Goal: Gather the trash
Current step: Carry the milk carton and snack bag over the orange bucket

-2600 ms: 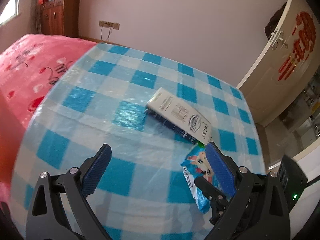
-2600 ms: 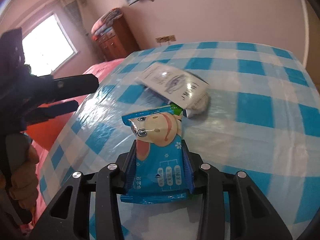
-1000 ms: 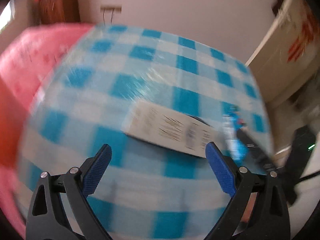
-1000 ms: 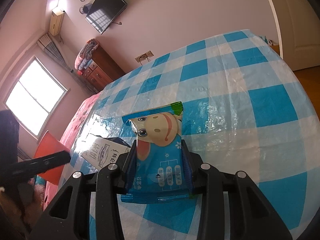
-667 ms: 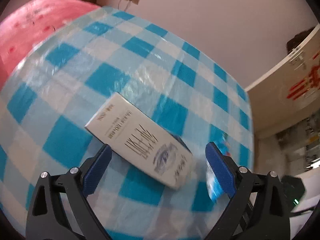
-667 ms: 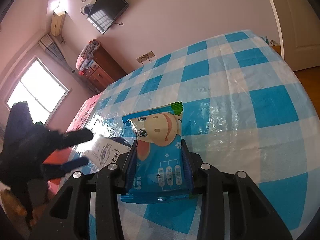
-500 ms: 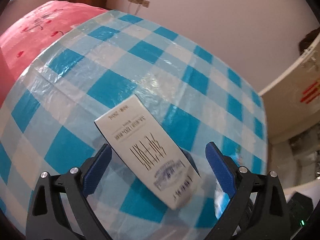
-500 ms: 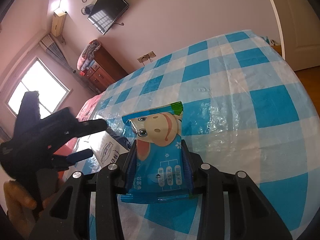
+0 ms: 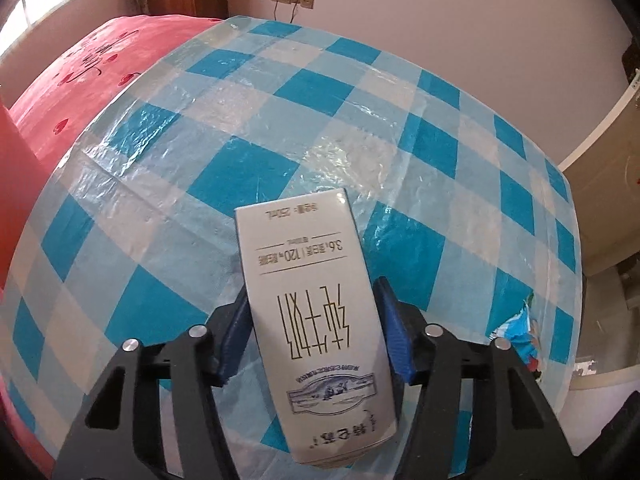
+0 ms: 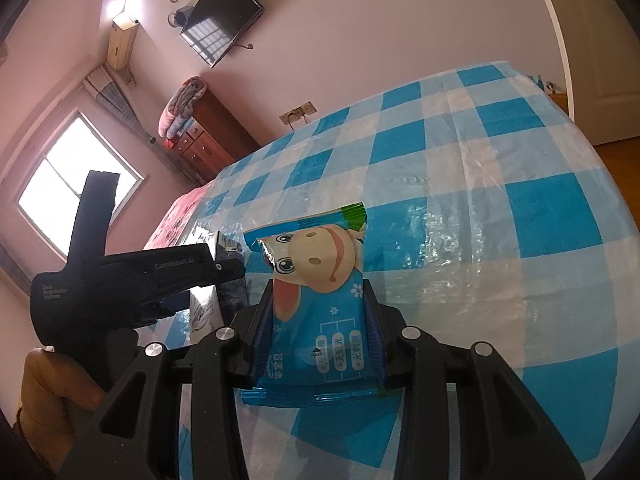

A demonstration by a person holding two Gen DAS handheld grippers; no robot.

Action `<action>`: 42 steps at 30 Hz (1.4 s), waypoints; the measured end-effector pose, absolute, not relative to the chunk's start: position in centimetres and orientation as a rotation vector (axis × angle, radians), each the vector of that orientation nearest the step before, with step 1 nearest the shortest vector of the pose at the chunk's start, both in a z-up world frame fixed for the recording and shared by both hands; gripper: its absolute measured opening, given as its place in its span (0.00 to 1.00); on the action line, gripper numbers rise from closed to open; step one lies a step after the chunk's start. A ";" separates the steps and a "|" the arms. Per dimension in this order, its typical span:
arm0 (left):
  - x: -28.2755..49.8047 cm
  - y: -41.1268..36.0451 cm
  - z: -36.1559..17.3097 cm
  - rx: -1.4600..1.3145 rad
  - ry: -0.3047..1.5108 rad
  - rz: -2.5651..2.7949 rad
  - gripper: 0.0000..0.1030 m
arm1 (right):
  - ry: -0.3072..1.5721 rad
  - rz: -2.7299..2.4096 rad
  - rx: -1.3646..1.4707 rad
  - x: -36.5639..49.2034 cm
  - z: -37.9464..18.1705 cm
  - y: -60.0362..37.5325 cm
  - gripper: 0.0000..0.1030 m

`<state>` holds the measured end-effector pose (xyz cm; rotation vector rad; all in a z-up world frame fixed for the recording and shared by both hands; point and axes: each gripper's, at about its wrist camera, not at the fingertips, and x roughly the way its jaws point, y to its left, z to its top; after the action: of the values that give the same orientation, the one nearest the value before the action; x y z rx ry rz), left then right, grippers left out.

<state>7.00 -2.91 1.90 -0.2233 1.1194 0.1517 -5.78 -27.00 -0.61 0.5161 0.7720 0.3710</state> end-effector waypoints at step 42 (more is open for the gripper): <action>-2.2 9.8 6.8 0.013 0.900 0.071 0.53 | 0.751 0.211 0.352 -7.0 0.8 -24.4 0.40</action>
<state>-2.16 9.78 6.81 0.0129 0.8999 0.0707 -6.99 -24.45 0.82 0.3522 0.7512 0.2114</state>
